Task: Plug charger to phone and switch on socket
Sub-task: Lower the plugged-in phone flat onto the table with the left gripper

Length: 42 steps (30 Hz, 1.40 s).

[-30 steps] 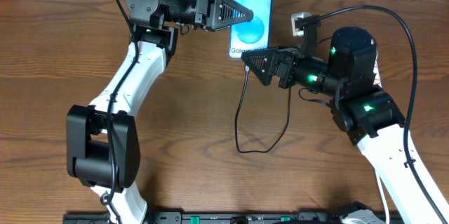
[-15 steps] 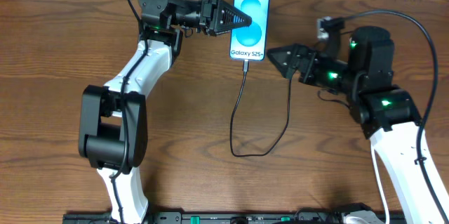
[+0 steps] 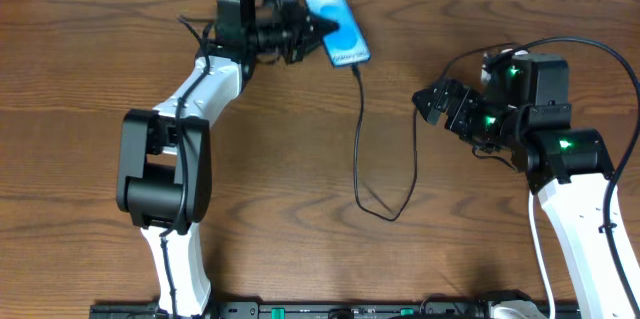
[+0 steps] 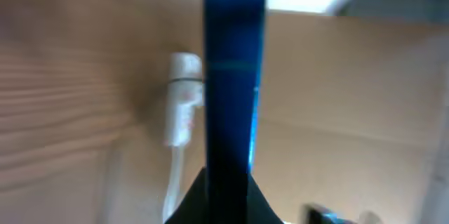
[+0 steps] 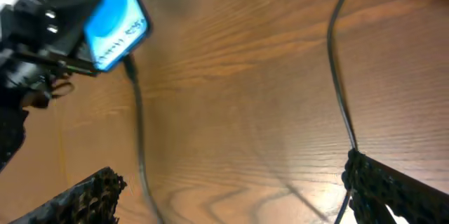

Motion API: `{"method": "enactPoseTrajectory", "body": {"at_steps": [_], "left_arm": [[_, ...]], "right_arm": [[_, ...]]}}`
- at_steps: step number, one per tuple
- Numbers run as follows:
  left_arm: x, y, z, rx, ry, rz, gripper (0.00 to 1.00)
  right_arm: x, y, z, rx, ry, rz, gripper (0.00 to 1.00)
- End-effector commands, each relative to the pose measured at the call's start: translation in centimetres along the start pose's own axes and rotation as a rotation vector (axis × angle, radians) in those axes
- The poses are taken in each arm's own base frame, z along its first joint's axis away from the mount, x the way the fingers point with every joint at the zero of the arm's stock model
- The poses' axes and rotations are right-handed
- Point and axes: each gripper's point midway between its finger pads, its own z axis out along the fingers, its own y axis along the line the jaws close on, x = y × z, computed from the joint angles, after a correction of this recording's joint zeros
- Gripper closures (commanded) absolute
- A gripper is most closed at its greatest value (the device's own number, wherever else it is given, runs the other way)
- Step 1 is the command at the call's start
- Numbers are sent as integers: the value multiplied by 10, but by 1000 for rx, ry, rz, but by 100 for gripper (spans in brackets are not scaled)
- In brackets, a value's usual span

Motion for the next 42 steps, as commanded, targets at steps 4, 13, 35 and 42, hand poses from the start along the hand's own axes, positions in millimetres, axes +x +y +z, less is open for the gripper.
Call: {"method": "enactPoseTrajectory", "body": {"at_steps": [4, 13, 35, 42], "left_arm": [[56, 39, 10, -102, 207, 225, 93], [91, 94, 7, -330, 294, 281, 93], [111, 156, 19, -383, 394, 143, 93], [105, 166, 18, -445, 368, 171, 93]], "right_arm": [[-2, -3, -4, 22, -10, -37, 1], [5, -7, -4, 39, 17, -65, 1], [7, -9, -2, 46, 27, -63, 1], [11, -19, 11, 75, 75, -39, 1]]}}
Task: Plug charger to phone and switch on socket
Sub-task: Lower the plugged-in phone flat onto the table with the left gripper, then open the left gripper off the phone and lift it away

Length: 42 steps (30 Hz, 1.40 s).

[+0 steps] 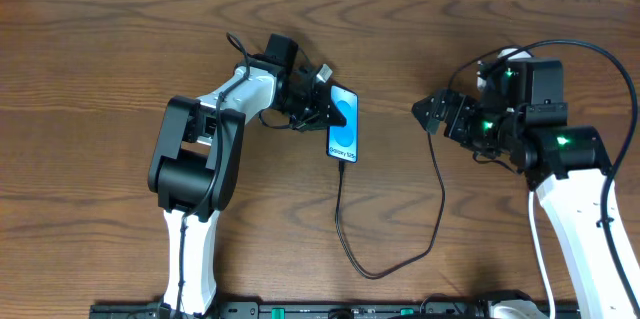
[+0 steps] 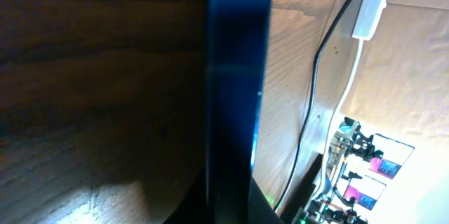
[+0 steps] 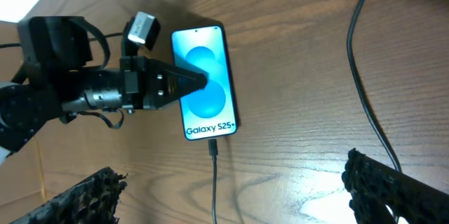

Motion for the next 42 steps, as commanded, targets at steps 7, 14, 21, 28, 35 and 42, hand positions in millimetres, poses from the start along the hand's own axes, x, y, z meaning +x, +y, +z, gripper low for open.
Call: {"method": "enactPoseTrajectory", "body": {"at_steps": [7, 14, 21, 28, 35, 42], "left_arm": [[-5, 16, 1, -86, -20, 12, 92], [-6, 20, 1, -113, -26, 8, 73], [-5, 43, -3, -242, -40, -21, 64], [-5, 64, -9, -363, -57, -38, 47], [-1, 84, -18, -485, -62, -61, 30], [-2, 94, -41, -622, -106, -92, 16]], "right_arm": [[0, -10, 13, 35, 40, 6, 1], [0, -10, 14, 35, 42, 0, 1], [2, -11, 13, 41, 48, 3, 1], [5, -21, 13, 94, 54, 14, 1], [10, -26, 12, 116, 71, 5, 1], [13, -35, 10, 164, 75, 13, 1]]}}
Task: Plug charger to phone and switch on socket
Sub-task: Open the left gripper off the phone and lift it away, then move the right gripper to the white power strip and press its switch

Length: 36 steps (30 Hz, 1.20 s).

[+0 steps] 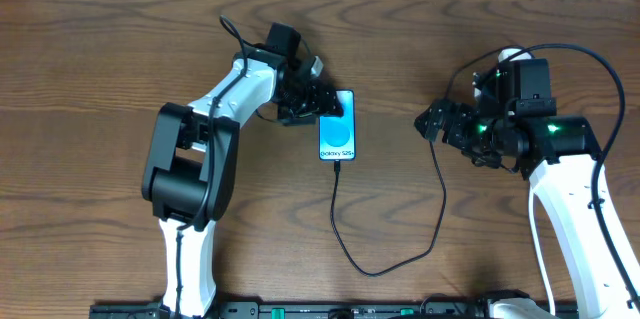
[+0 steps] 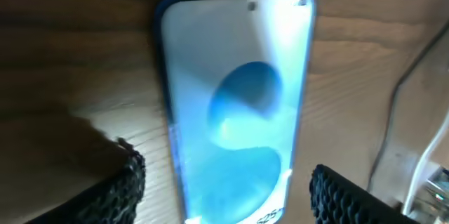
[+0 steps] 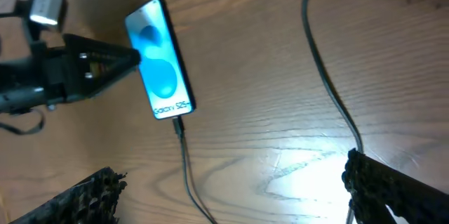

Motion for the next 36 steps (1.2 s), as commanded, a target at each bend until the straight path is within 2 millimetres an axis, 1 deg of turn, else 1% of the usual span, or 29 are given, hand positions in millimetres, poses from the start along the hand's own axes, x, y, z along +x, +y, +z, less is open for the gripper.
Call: {"method": "enactPoseTrajectory", "body": {"at_steps": [1, 2, 5, 7, 10, 12, 13, 14, 15, 16, 17, 18, 19, 22, 23, 24, 26, 27, 30, 31, 33, 36], "left_arm": [[8, 73, -1, -344, -21, -94, 13], [5, 77, -14, -401, -56, -99, 9], [-7, 71, -55, -492, -168, -69, 7], [-16, 60, -90, -533, -268, -45, 6], [-24, 43, -138, -568, -405, -19, 7], [-27, 29, -194, -632, -568, -5, 6], [-27, 25, -214, -660, -626, -5, 6], [-26, 24, -227, -682, -665, -7, 6], [-23, 19, -247, -701, -719, -9, 6], [-21, 16, -252, -693, -733, -6, 6], [-19, 12, -259, -684, -752, -4, 6], [-19, 10, -262, -681, -759, -3, 6], [-18, 9, -264, -678, -766, -2, 6], [-17, 9, -265, -678, -766, -2, 6], [-16, 9, -264, -680, -761, -3, 5], [-16, 9, -264, -680, -761, -3, 6], [-16, 9, -264, -681, -760, -3, 5], [-16, 9, -264, -681, -760, -3, 6], [-16, 9, -264, -681, -760, -3, 6], [-16, 9, -264, -681, -760, -3, 6], [-16, 9, -264, -681, -760, -3, 5], [-16, 9, -264, -681, -760, -3, 6]], "right_arm": [[-3, -4, -2, 26, -12, -14, 1], [-3, -4, -2, 26, -12, -14, 1], [-3, -4, -2, 25, -11, -21, 1], [-3, -4, -2, 25, -11, -55, 1], [-3, -4, -3, 25, -10, -64, 1], [-11, 3, -14, 19, -30, -85, 1], [-15, 5, -20, 21, -34, -92, 1], [-24, 5, -30, 44, -39, -91, 1], [-35, 0, -39, 91, -47, -70, 1], [-43, -5, -44, 133, -53, -56, 1], [-56, -16, -52, 203, -65, -34, 1], [-64, -23, -55, 247, -72, -19, 1], [-78, -33, -61, 301, -82, 7, 1], [-107, -57, -67, 355, -87, 88, 1], [-120, -70, -68, 367, -95, 128, 1], [-129, -84, -67, 380, -99, 162, 1], [-141, -106, -64, 399, -103, 215, 1], [-153, -129, -59, 412, -117, 261, 1], [-170, -159, -50, 425, -142, 321, 1], [-173, -165, -48, 428, -147, 330, 1], [-185, -190, -36, 437, -160, 366, 1], [-191, -212, -25, 447, -160, 398, 1]]}}
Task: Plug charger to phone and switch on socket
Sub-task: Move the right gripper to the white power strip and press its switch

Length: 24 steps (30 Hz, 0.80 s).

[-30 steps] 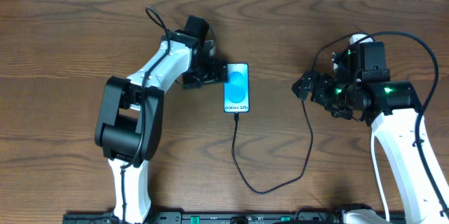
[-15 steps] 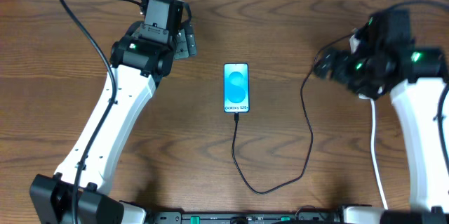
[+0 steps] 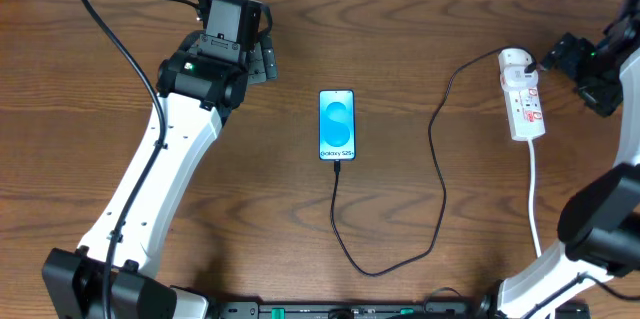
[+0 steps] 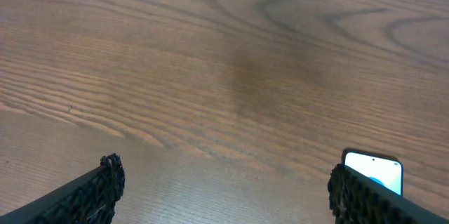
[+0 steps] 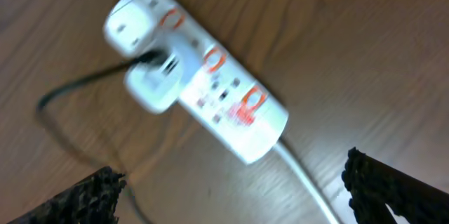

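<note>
The phone [image 3: 337,125] lies flat mid-table with its blue screen lit; one corner of it [image 4: 375,166] shows in the left wrist view. A black cable [image 3: 437,174] is plugged into its near end and loops round to a white plug [image 5: 151,80] in the white socket strip [image 3: 523,102] at the right. My left gripper [image 3: 262,60] is open and empty, left of and beyond the phone, over bare wood [image 4: 224,196]. My right gripper [image 3: 556,56] is open at the strip's far right, looking down on the strip [image 5: 210,97]; it grips nothing [image 5: 235,196].
The strip's white lead [image 3: 533,194] runs toward the table's near edge at the right. The black cable's loop [image 3: 380,269] lies on the wood near the front middle. The table's far edge is close behind the left gripper.
My left gripper has left the phone and now sits back to the left of it. My right gripper has moved from mid-table to the socket strip at the far right. The phone has stayed put.
First my left gripper held the phone on edge near the far side, cable in it. Then it held it at mid-table. Then the phone lay flat with the fingers open around it. Now both grippers are away from it, the right one at the strip.
</note>
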Motion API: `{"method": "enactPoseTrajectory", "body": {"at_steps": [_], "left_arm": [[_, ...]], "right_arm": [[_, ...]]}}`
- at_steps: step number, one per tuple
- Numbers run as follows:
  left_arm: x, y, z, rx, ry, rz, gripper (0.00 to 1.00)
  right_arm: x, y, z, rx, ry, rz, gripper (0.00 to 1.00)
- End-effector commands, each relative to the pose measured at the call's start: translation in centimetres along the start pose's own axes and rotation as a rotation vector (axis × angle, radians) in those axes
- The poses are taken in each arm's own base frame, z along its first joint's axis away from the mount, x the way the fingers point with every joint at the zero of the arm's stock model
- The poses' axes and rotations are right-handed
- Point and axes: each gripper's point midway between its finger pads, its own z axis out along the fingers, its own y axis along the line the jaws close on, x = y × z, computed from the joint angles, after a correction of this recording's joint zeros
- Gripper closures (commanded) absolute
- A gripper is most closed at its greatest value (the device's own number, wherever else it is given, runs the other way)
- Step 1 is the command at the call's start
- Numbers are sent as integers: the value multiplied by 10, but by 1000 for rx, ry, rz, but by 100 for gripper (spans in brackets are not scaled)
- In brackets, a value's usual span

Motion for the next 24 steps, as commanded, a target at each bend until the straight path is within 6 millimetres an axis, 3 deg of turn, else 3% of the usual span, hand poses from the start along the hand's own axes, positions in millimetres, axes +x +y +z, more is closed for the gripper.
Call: {"method": "enactPoseTrajectory", "body": {"at_steps": [1, 8, 18, 19, 20, 24], "left_arm": [[-3, 4, -2, -17, -10, -8, 6], [-3, 4, -2, -17, -10, -8, 5], [-3, 4, -2, -17, -10, -8, 5], [-3, 4, -2, -17, -10, -8, 5], [-3, 4, -2, -17, -10, -8, 5], [-3, 4, -2, -16, -10, -8, 5]], "right_arm": [[-16, -16, 19, 23, -6, 32, 1], [-25, -49, 56, 60, 34, 132, 1], [-21, -52, 99, 80, 76, 163, 1], [-20, -50, 101, 71, 81, 172, 1], [-17, -36, 113, -7, 113, 177, 1], [-13, -32, 121, -27, 137, 178, 1]]}}
